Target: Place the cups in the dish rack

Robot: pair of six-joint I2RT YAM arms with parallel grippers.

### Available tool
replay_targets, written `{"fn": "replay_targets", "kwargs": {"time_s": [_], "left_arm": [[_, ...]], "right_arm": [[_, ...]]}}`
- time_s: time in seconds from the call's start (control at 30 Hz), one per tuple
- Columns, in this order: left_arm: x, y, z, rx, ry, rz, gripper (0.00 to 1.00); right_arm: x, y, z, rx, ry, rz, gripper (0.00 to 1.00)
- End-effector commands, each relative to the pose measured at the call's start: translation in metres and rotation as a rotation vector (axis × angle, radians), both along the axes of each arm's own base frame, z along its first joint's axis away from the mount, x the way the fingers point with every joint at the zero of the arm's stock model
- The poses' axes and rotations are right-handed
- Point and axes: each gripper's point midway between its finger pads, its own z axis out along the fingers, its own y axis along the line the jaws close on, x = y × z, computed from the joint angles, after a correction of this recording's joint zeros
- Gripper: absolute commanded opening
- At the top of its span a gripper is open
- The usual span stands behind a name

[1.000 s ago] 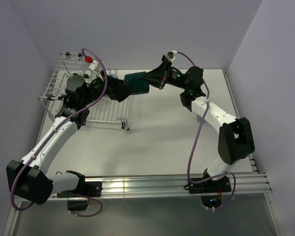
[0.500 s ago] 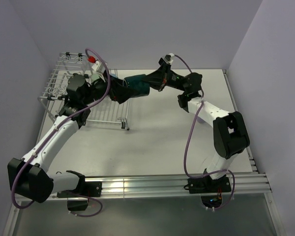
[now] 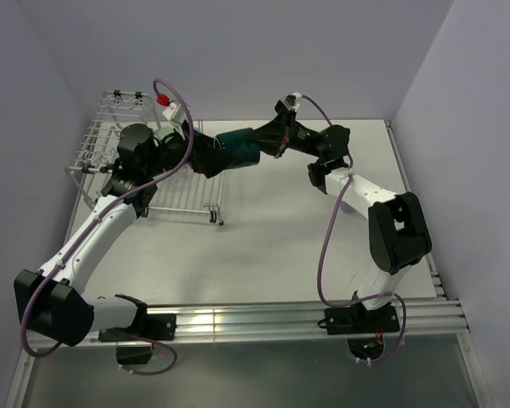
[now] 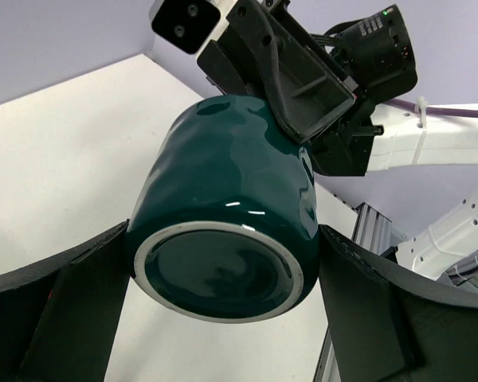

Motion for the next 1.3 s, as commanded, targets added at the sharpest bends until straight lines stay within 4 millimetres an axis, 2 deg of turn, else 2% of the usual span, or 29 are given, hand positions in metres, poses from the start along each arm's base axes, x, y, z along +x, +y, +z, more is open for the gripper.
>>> {"fn": "replay_targets", "kwargs": {"time_s": [0.0, 0.03, 0.2, 0.37, 0.53, 0.57, 0.6, 0.73, 0.93, 1.03, 1.13, 1.2, 1.23, 1.27], "left_arm": [[0.008, -0.008, -0.004, 0.019, -0.007, 0.012, 0.0], [0.007, -0.008, -0.002, 0.014, -0.007, 0.008, 0.0], [0.007, -0.003, 0.002, -0.001, -0.005, 0.046, 0.0], [0.011, 0.002, 0.006, -0.016, 0.009, 0.098, 0.0], [0.023, 0.011, 0.005, -0.01, 0.043, 0.178, 0.0], [0.025, 0.015, 0.005, -0.012, 0.05, 0.193, 0.0], [0.026, 0.017, 0.007, -0.015, 0.05, 0.199, 0.0], [0.032, 0.024, 0.009, -0.015, 0.077, 0.233, 0.0], [0.041, 0.034, 0.017, -0.013, 0.095, 0.272, 0.0], [0.044, 0.041, 0.014, 0.009, 0.134, 0.305, 0.0], [0.056, 0.056, 0.02, 0.03, 0.144, 0.377, 0.0], [0.063, 0.068, 0.011, 0.071, 0.197, 0.435, 0.0], [0.074, 0.075, 0.016, 0.082, 0.201, 0.491, 0.0], [0.075, 0.082, 0.004, 0.124, 0.251, 0.522, 0.0]], "right_arm": [[-0.039, 0.007, 0.029, 0.015, -0.064, 0.101, 0.18], [-0.037, 0.008, 0.026, 0.004, -0.086, 0.083, 0.25], [-0.03, 0.007, 0.025, -0.009, -0.103, 0.034, 0.4], [-0.022, 0.007, 0.018, -0.05, -0.111, -0.02, 0.41], [-0.008, 0.0, -0.001, -0.158, -0.099, -0.118, 0.42], [-0.005, -0.005, 0.0, -0.173, -0.107, -0.157, 0.41], [0.0, -0.007, -0.011, -0.22, -0.058, -0.177, 0.42], [0.016, -0.023, -0.027, -0.316, -0.082, -0.3, 0.43], [0.032, -0.049, -0.034, -0.414, -0.084, -0.446, 0.45], [0.042, -0.063, -0.04, -0.471, -0.078, -0.522, 0.45], [0.051, -0.08, -0.052, -0.527, -0.059, -0.592, 0.45], [0.052, -0.088, -0.058, -0.565, -0.059, -0.62, 0.45], [0.056, -0.094, -0.061, -0.588, -0.058, -0.657, 0.45], [0.055, -0.099, -0.063, -0.622, -0.071, -0.675, 0.45]]}}
